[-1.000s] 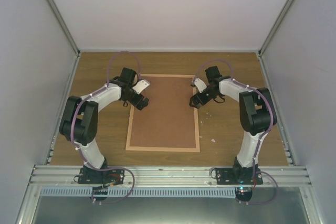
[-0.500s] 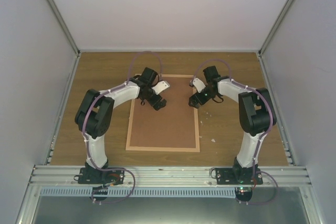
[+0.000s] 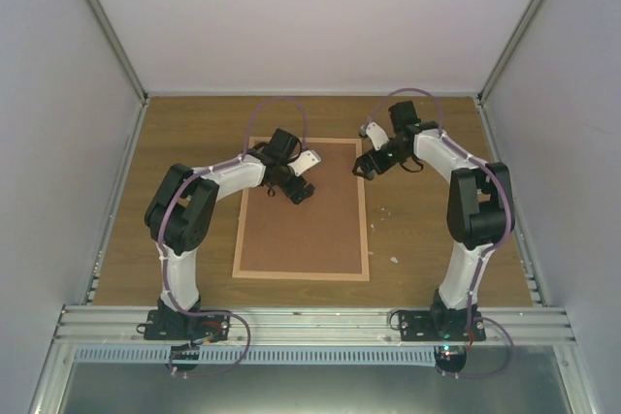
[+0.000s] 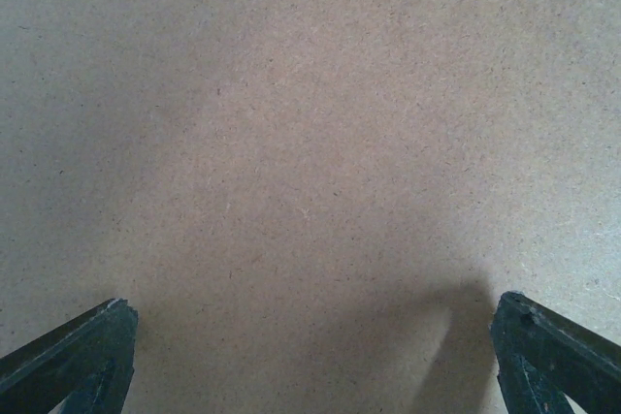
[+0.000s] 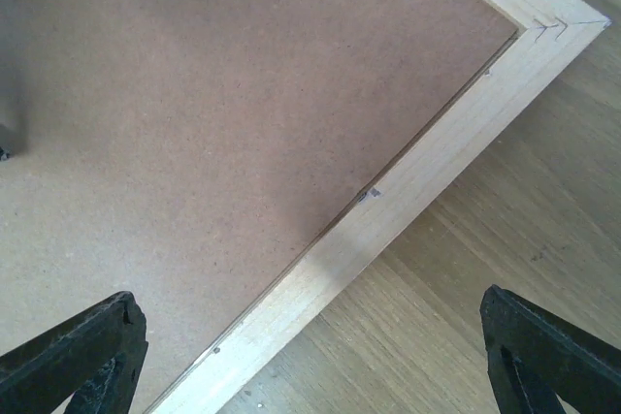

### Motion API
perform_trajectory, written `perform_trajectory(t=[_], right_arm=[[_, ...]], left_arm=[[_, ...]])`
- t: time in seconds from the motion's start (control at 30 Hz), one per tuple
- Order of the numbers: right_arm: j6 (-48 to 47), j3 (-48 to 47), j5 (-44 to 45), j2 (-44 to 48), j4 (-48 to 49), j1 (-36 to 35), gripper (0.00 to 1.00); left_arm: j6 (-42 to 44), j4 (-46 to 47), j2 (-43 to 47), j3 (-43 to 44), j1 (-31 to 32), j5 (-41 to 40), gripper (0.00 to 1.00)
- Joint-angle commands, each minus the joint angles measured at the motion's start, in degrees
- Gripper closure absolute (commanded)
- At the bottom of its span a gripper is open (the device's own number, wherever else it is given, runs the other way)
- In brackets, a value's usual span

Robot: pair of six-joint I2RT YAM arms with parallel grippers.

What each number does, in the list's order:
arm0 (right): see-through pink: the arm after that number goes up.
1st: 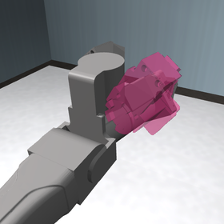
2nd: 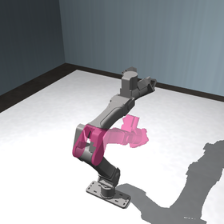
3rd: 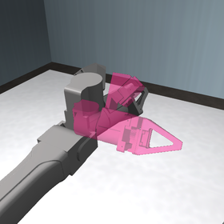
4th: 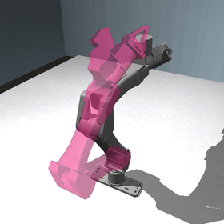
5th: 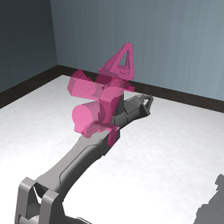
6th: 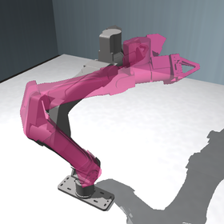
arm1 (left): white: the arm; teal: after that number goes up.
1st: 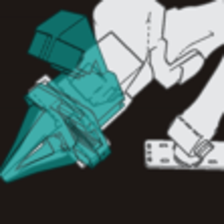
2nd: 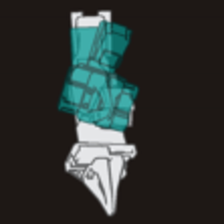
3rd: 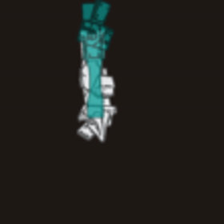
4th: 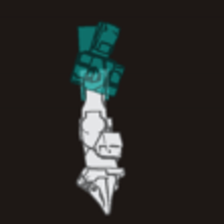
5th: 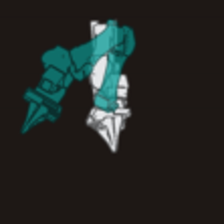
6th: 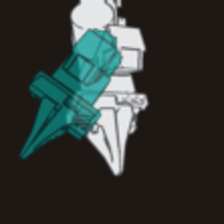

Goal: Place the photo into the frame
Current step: Adjust the photo frame item on the photo frame.

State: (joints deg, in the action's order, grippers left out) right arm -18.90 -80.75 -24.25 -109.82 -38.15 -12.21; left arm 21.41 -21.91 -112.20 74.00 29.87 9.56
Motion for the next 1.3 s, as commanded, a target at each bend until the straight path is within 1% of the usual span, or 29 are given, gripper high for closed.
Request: perform_trajectory(t=[0.0,0.13,0.23,0.43,0.6,0.8,1.07,1.17,1.27], right_arm=[[-1.1,-1.1,-1.8,0.4,-3.7,0.1,0.06],[-1.2,0.3,1.4,-1.1,-2.9,-0.3,0.06],[-0.5,-0.7,3.3,-3.3,-2.5,-0.8,0.06],[2.9,-6.7,6.5,-7.9,-2.6,-1.1,0.06],[4.9,-11.4,12.0,-10.4,-0.8,-1.0,0.06],[4.5,-16.9,13.9,-14.1,-0.6,-1.2,0.07],[2.7,-15.7,14.1,-16.3,0.1,-2.1,0.07],[2.7,-14.2,14.6,-16.3,0.4,-1.7,0.07],[3.2,-14.0,13.8,-14.4,0.2,-1.5,0.07]], left_arm=[[-0.5,0.4,-1.8,-4.3,-0.2,-3.8,0.02],[-0.8,0.8,-0.7,-5.4,-1.2,-3.1,0.02],[-1.1,0.8,0.3,-5.6,-1.5,-2.1,0.02],[-1.3,0.6,1.1,-6.3,-1.9,-2.0,0.02],[-1.2,1.0,2.3,-7.6,-2.5,-2.2,0.02],[-1.4,0.3,2.5,-7.2,-2.9,-2.2,0.02],[-2.2,0.0,1.5,-3.8,-2.6,2.4,0.02],[-2.3,-0.4,-0.9,-2.0,-2.1,2.8,0.03],[-2.2,0.3,-3.2,-1.5,-1.1,2.6,0.04]])
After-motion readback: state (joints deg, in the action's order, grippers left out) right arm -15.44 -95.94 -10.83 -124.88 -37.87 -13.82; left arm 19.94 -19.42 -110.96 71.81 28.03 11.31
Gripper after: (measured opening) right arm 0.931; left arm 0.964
